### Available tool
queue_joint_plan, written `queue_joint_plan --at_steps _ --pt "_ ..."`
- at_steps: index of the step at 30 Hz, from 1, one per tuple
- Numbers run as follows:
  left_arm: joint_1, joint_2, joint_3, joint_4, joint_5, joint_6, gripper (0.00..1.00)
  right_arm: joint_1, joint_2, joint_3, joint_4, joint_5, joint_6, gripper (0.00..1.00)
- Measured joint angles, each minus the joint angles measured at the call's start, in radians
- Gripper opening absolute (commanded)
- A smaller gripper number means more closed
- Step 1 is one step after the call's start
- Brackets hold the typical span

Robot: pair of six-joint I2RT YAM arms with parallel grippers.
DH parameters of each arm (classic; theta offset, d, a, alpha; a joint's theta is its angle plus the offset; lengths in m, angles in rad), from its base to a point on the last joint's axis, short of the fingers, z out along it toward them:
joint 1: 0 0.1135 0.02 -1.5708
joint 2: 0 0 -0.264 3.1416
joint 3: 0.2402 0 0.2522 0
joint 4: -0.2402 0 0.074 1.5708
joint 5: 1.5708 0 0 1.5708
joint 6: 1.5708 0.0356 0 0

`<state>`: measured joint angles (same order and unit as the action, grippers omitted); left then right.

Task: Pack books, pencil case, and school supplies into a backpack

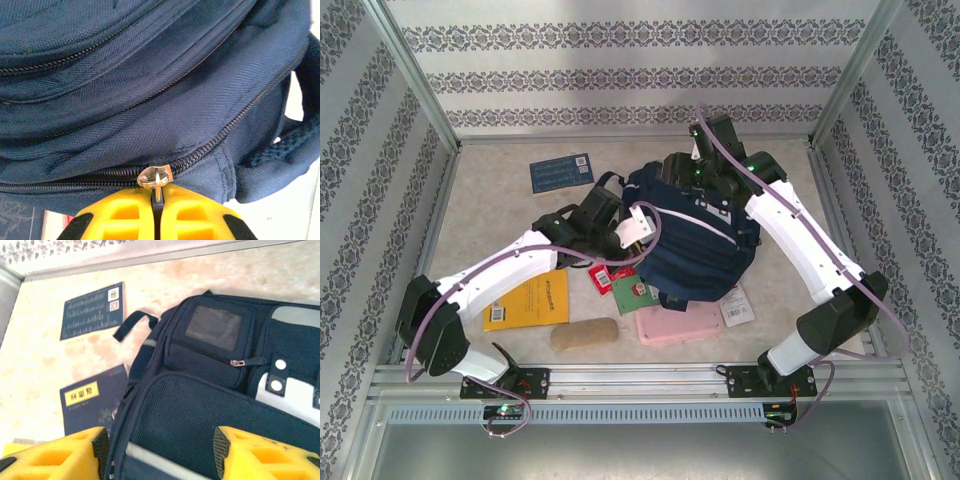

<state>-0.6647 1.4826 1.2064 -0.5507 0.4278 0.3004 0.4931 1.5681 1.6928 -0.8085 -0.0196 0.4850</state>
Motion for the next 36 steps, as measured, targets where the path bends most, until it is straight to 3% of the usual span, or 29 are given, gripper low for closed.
queue_joint_plan --at_steps 9,17,24,27,29,33,34,36 --pt "0.019 0.005 0.006 -0.037 0.067 -0.001 0.00 0.001 -0.016 -0.119 -0.015 -0.106 -0.090 0.60" --pt "0.042 -0.003 -0.037 -0.041 0.094 0.000 0.00 0.041 0.084 -0.117 -0.023 -0.223 -0.221 0.79" --pt "0.065 -0.024 -0.050 -0.039 0.109 0.000 0.00 0.087 0.200 -0.091 -0.070 -0.235 -0.315 0.76" --pt "0.076 -0.025 -0.061 -0.039 0.119 0.000 0.00 0.099 0.210 -0.091 -0.083 -0.223 -0.345 0.58" --pt "0.078 -0.025 -0.068 -0.039 0.122 0.000 0.00 0.105 0.214 -0.088 -0.083 -0.207 -0.359 0.35" --pt "0.079 -0.025 -0.069 -0.028 0.119 0.000 0.00 0.123 0.229 -0.058 -0.099 -0.181 -0.345 0.05" --pt "0.081 -0.025 -0.069 -0.026 0.118 0.000 0.00 0.122 0.230 -0.054 -0.103 -0.179 -0.340 0.00" --pt "0.084 -0.025 -0.069 -0.025 0.118 -0.001 0.00 0.122 0.230 -0.052 -0.101 -0.179 -0.324 0.00"
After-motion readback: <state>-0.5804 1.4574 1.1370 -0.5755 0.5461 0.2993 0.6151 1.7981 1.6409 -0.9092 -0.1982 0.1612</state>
